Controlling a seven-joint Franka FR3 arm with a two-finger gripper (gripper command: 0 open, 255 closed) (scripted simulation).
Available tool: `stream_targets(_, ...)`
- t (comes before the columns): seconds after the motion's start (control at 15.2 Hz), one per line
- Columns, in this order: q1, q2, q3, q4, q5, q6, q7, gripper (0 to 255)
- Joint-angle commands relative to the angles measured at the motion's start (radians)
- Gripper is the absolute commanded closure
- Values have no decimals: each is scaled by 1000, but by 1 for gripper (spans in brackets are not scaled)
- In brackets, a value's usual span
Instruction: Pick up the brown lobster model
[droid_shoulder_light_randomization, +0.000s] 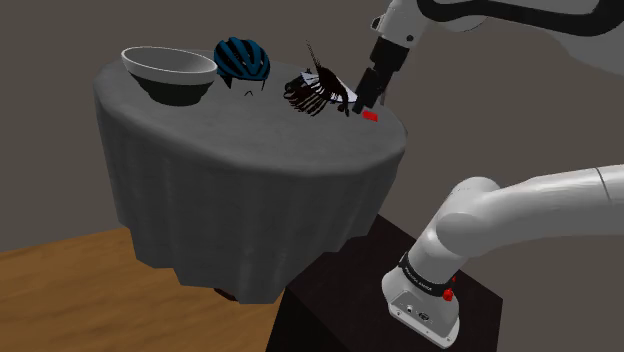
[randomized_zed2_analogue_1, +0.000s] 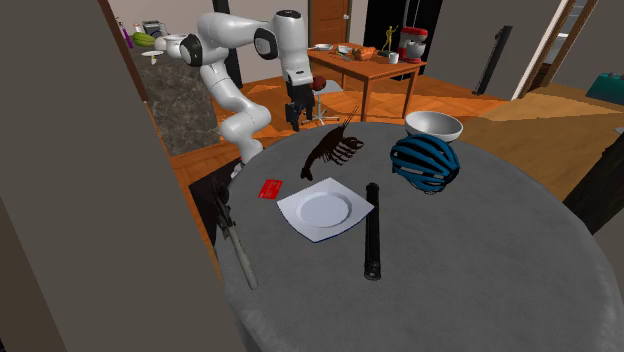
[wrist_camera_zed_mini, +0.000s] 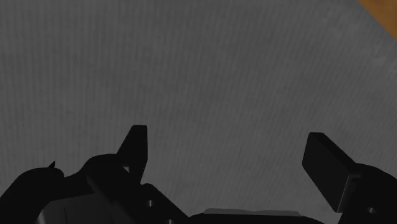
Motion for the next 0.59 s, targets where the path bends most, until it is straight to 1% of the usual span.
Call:
stream_targets(0.0,0,0,0,0,0,0,0,0)
stream_targets(0.26,71,118,-138,104,21,56,-269,0)
stream_targets(0.53,159,260,-270,251,88,67,-543,0)
